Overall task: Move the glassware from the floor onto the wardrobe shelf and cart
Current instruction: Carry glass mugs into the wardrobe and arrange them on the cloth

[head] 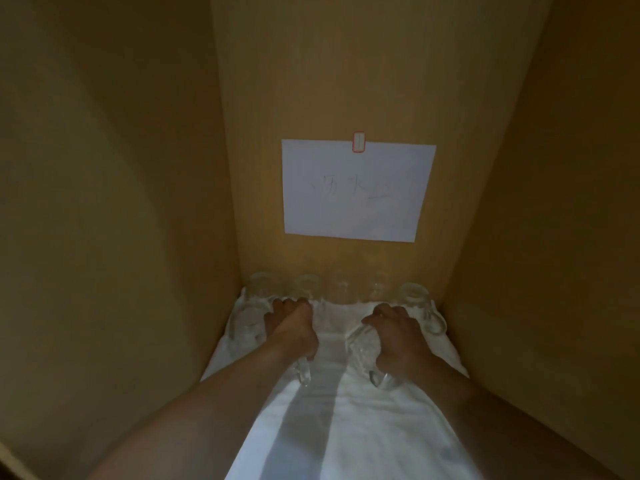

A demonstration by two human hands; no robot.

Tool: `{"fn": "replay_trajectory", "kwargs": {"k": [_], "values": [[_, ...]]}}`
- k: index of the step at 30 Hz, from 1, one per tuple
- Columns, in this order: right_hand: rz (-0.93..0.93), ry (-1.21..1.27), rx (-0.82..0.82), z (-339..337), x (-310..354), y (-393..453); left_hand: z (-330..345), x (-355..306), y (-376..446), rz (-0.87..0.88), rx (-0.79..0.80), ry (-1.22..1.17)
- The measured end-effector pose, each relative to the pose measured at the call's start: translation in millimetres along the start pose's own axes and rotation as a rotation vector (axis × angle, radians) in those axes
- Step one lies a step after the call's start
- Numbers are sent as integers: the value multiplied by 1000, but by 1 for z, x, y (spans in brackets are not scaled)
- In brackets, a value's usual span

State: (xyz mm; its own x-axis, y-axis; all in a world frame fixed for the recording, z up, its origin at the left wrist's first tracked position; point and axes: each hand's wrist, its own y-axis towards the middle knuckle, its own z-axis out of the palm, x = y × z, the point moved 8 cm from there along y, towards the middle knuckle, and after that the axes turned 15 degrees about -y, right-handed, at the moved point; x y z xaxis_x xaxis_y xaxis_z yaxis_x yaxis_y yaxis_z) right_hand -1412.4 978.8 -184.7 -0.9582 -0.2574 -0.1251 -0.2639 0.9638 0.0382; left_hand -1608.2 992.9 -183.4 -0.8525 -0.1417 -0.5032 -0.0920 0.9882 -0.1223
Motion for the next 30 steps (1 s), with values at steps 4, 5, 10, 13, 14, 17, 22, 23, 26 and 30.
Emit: {"fn": "replay_trajectory", "kwargs": {"k": [4,5,10,13,14,17,22,23,26,30], "values": [[-151,-154,-13,4,23,19,12,6,18,-24,20,54],[-179,-178,-24,4,28,23,13,6,22,-25,25,61],[-264,-211,-90,5,49,40,8,5,36,-24,30,50],[-283,-241,-113,5,59,43,5,7,42,-11,3,32],[-283,-247,-116,5,60,43,5,7,44,-3,-5,32],[-296,-251,-154,2,65,45,7,7,47,19,-19,28],[-293,-245,-208,5,76,51,9,8,48,45,-47,-6],[-282,-257,-205,5,77,51,10,8,47,56,-56,-18],[-250,-319,-136,9,77,49,11,11,42,115,-76,-96],[-231,-276,-31,9,75,47,5,14,30,232,-122,-217]]}}
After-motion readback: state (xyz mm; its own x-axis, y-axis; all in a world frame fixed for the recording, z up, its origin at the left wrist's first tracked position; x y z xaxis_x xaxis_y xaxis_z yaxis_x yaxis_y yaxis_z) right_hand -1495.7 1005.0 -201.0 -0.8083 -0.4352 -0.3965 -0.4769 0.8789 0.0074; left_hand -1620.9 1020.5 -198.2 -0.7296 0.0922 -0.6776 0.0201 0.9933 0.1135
